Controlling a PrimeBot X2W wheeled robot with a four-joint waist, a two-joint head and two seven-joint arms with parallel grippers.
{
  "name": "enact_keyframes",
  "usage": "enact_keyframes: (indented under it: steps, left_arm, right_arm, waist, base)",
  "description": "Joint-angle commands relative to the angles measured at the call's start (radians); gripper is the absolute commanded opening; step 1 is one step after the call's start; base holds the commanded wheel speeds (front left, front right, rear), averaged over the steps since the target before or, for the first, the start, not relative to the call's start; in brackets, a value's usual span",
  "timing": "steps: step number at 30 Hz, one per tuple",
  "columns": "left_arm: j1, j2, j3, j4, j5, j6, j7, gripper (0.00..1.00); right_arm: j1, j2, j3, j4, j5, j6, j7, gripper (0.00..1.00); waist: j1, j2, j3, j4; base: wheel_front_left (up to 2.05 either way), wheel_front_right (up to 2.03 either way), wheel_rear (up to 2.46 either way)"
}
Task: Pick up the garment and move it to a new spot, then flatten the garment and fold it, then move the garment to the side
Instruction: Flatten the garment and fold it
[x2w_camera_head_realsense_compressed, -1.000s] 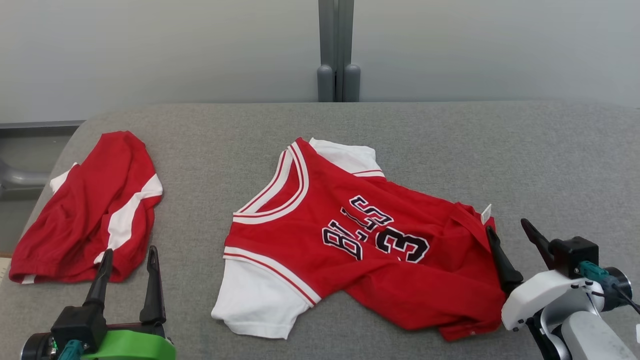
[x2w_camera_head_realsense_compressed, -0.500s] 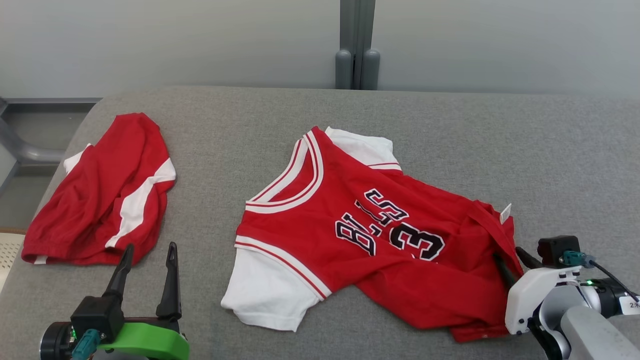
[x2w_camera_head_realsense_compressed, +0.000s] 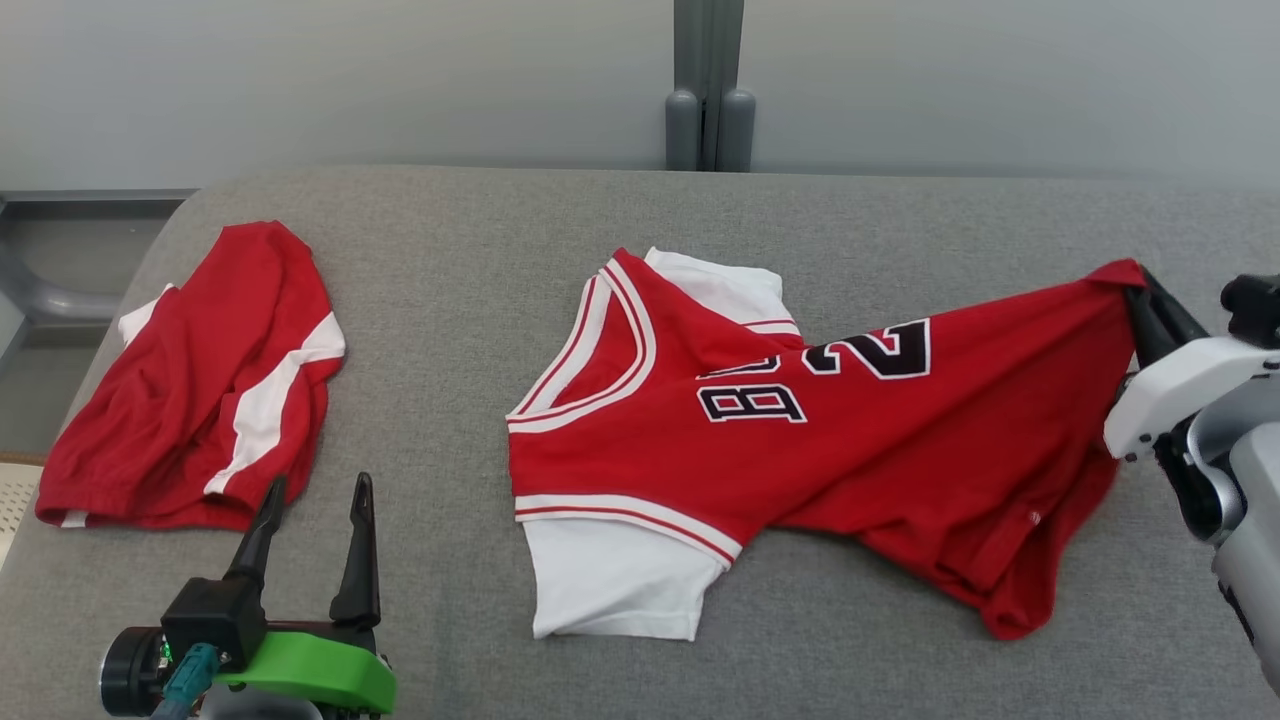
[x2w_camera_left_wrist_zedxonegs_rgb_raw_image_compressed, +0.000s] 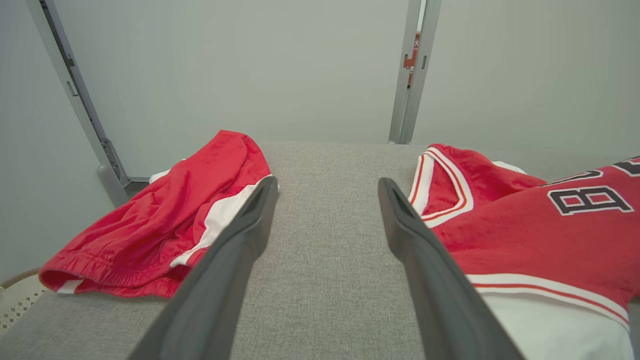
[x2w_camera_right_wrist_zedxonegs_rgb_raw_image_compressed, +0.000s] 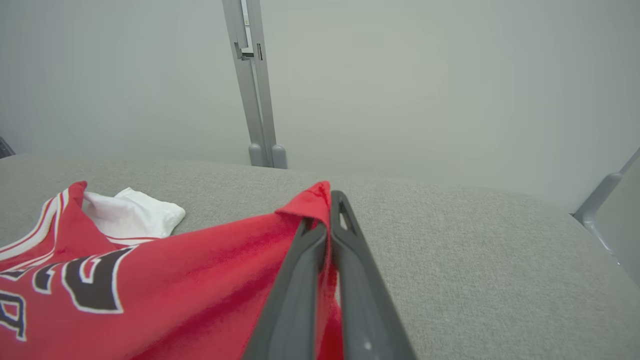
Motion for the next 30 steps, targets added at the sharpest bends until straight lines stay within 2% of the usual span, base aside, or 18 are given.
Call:
enact_keyframes:
  steps: [1, 4, 5, 6, 7, 13, 17, 25, 30]
  left_arm:
    - [-0.016, -0.001, -0.005, 0.001, 0.01, -0.002, -0.001, 1.0]
    - [-0.027, -0.007, -0.015, 0.005, 0.008, -0.002, -0.001, 1.0]
    - [-0.028, -0.009, -0.017, 0.006, 0.009, -0.002, -0.001, 1.0]
    - [-0.031, -0.011, -0.02, 0.01, 0.01, -0.002, -0.001, 1.0]
    - [-0.034, -0.013, -0.022, 0.013, 0.01, -0.002, -0.001, 1.0]
    - [-0.039, -0.018, -0.015, 0.021, 0.013, -0.002, -0.001, 1.0]
    - [-0.027, -0.019, 0.0, 0.021, 0.02, -0.002, -0.001, 1.0]
    - [-0.013, -0.021, 0.013, 0.013, 0.023, -0.002, -0.001, 1.0]
    - [-0.016, -0.023, 0.015, 0.008, 0.023, -0.002, -0.001, 1.0]
  right_arm:
    - [-0.03, -0.014, 0.0, 0.008, 0.007, -0.001, -0.001, 0.0]
    - [-0.085, -0.01, 0.014, 0.047, 0.023, -0.001, 0.005, 0.0]
    - [-0.097, -0.007, 0.023, 0.06, 0.021, -0.001, 0.01, 0.1]
    - [-0.109, 0.0, 0.038, 0.083, 0.02, -0.001, 0.019, 0.75]
    - [-0.117, 0.005, 0.05, 0.094, 0.023, -0.001, 0.021, 1.0]
    - [-0.105, 0.027, 0.093, 0.146, 0.051, -0.001, -0.025, 1.0]
    - [-0.057, 0.018, 0.112, 0.152, 0.076, -0.001, -0.054, 1.0]
    - [0.13, -0.005, 0.089, 0.055, 0.119, -0.001, -0.085, 1.0]
    - [0.249, 0.007, 0.046, -0.006, 0.122, -0.001, -0.085, 1.0]
  waist:
    - [0.0, 0.0, 0.009, 0.01]
    - [0.0, 0.0, 0.021, 0.021]
    - [0.0, 0.0, 0.024, 0.023]
    - [0.0, 0.0, 0.027, 0.026]
    - [0.0, 0.0, 0.03, 0.027]
    - [0.0, 0.0, 0.03, 0.014]
    - [0.0, 0.0, 0.019, -0.011]
    - [0.0, 0.0, 0.006, -0.045]
    - [0.0, 0.0, 0.016, -0.056]
  base:
    - [0.0, 0.0, 0.0]
    - [0.0, 0.0, 0.0]
    - [0.0, 0.0, 0.0]
    - [0.0, 0.0, 0.0]
    - [0.0, 0.0, 0.0]
    - [0.0, 0.0, 0.0]
    - [0.0, 0.0, 0.0]
    - [0.0, 0.0, 0.0]
    - [0.0, 0.0, 0.0]
